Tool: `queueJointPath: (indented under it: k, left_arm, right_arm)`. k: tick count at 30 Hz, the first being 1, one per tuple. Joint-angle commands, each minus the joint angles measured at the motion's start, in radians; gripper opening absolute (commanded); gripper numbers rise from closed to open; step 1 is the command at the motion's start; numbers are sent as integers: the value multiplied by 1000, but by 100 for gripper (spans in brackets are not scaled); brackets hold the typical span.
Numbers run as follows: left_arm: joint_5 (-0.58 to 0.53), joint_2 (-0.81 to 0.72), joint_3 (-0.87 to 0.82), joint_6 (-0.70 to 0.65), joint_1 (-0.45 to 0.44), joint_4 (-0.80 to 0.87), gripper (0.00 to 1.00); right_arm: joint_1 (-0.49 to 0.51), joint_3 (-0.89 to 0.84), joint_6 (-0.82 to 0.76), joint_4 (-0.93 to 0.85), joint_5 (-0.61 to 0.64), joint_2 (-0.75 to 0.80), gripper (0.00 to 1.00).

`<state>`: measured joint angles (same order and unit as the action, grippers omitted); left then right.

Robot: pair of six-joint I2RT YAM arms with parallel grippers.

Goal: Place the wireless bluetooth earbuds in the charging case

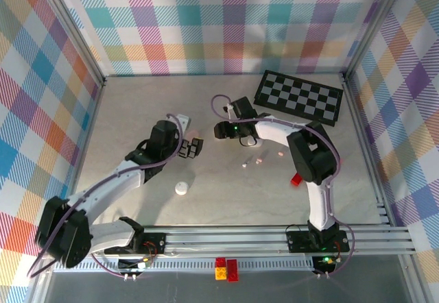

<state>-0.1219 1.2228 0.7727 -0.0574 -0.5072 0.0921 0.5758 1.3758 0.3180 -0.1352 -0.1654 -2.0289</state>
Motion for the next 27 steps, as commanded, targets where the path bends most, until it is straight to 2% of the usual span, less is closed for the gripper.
queueJointPath:
  k: [1,5,12,21,24,27]
  left_arm:
    - [-10,98,80,-99,24,98,96]
    - [46,239,208,-181,64,176,95]
    - [44,479,432,-277,100,377,95]
    - [8,712,655,-410,120,568,90]
    - [34,751,692,-415,133,576,80]
    - [68,782,717,-415,142,578,76]
  right_arm:
    - [-5,-39,-73,17,32,148,65]
    - [-6,-156,-104,67,61,291,65]
    - [-10,-311,-112,63,119,474,66]
    - [-17,-386,-91,59,145,548,66]
    - [-17,-391,-88,59,141,549,66]
    - [-17,-391,-87,59,136,545,67]
